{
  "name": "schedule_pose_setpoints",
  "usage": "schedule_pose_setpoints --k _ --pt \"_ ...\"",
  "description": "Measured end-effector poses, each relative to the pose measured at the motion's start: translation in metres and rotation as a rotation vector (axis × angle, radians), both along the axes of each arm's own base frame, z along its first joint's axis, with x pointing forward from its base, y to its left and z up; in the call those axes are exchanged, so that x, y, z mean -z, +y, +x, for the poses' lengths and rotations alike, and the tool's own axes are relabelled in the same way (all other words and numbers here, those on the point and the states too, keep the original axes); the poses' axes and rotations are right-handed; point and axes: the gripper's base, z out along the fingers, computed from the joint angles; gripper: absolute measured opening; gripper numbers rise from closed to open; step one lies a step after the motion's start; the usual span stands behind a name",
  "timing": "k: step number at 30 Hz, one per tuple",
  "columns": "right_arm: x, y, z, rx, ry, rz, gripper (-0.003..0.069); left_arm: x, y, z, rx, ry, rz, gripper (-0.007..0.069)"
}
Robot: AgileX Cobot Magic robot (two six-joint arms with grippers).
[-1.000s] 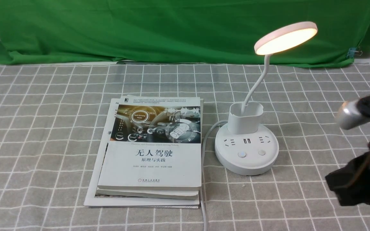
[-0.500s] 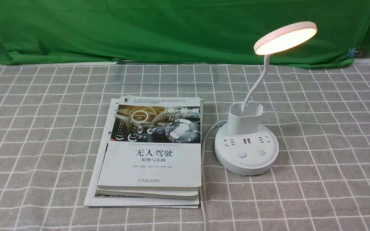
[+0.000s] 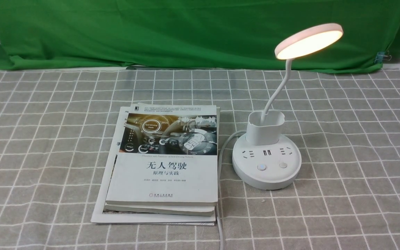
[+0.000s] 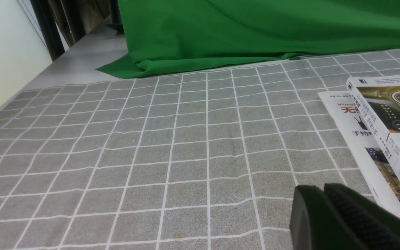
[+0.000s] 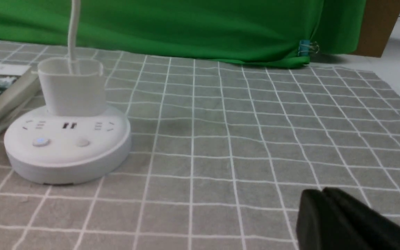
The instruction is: Turn on the desk lamp on the grey coffee tablecloth with your hand.
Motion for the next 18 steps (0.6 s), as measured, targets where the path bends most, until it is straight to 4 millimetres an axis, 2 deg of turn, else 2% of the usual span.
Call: schedule_pose_setpoints --k 18 --pt "0.0012 -0.0001 -0.0004 0.001 -0.006 0.001 0.0029 0.0 0.0 0.0 0.0 0.0 0.001 0.0019"
